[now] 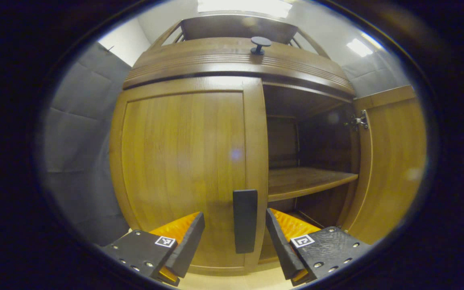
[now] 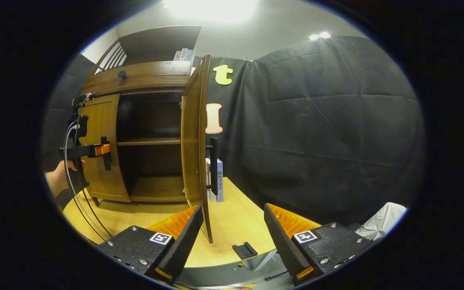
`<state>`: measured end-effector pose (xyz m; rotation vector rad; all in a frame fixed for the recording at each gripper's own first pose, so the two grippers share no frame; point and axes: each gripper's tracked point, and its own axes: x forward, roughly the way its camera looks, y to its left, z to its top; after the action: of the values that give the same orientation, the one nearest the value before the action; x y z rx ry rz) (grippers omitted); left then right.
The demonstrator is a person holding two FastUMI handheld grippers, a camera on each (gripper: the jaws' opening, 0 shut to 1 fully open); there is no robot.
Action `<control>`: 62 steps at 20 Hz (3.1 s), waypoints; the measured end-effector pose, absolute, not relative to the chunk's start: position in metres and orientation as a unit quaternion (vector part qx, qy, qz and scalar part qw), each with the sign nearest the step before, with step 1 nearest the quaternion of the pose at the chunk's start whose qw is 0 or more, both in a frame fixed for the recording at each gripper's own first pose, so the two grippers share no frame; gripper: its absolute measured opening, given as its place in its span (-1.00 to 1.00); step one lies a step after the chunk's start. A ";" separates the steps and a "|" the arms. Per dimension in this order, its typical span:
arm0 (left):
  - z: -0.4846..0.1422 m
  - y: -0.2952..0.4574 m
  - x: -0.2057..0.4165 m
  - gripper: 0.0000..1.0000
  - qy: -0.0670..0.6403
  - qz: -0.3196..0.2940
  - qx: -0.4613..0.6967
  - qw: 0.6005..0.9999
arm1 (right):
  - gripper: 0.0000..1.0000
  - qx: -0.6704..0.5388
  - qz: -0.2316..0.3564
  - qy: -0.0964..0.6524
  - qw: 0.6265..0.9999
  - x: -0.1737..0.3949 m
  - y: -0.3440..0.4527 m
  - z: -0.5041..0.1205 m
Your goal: Open the right door of the double-door shoe cabinet with the right hand, and open the left door with the left hand.
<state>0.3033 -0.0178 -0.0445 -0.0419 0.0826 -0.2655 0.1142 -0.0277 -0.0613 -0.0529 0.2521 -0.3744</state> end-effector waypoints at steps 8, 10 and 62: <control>-0.054 -0.031 0.301 -0.30 0.054 -0.145 -0.022 0.988 | 0.87 -0.021 -0.164 0.130 0.978 0.117 -0.015 -0.063; -0.055 -0.032 0.298 -0.45 0.069 -0.147 -0.027 0.986 | 0.87 -0.024 -0.153 0.127 0.980 0.118 -0.010 -0.063; -0.071 -0.035 0.301 -0.65 0.064 -0.152 -0.049 0.985 | 0.89 -0.052 -0.108 0.126 0.985 0.126 0.024 -0.074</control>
<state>0.3011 -0.0355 -0.0713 -0.0986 0.1290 -0.3049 0.1257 0.0244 -0.0741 -0.1037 0.2529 -0.2162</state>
